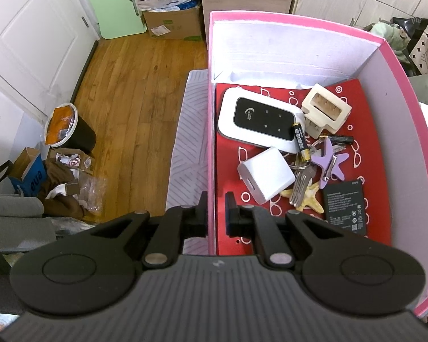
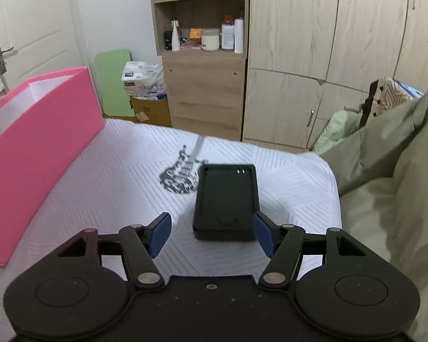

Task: Organize rigid objects
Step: 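Move the right tool back to the black charger cradle, then grasp the black charger cradle with the right tool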

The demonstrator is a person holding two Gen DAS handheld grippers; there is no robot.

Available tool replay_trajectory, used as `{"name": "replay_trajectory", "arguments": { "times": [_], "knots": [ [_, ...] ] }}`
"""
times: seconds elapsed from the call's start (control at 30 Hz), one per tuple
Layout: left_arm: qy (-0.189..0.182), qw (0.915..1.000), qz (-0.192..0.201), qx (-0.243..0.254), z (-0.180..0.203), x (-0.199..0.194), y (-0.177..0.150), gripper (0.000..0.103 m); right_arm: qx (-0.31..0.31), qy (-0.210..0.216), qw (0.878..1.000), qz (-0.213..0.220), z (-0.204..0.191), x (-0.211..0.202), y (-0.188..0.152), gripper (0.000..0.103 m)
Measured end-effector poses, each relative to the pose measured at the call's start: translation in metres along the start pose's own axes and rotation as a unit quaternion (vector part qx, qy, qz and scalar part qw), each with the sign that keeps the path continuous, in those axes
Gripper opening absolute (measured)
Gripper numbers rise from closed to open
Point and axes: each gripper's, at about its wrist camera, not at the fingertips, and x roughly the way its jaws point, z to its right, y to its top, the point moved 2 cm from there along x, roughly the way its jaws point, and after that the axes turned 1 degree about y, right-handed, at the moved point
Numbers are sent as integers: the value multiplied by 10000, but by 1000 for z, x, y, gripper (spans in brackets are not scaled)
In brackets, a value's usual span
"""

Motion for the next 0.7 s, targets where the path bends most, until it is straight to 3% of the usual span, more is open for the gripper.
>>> {"name": "replay_trajectory", "arguments": {
  "times": [0.33, 0.6, 0.7],
  "knots": [
    [-2, 9999, 72, -80, 0, 0, -2, 7, -181, -341, 9991, -166, 4, 28, 9, 73],
    [-4, 9999, 60, -109, -1, -1, 0, 7, 307, -161, 9988, -333, 14, 49, 16, 73],
    [17, 9999, 88, -107, -1, -1, -1, 7, -23, -51, 9998, -166, 11, 52, 14, 67]
  ]
}}
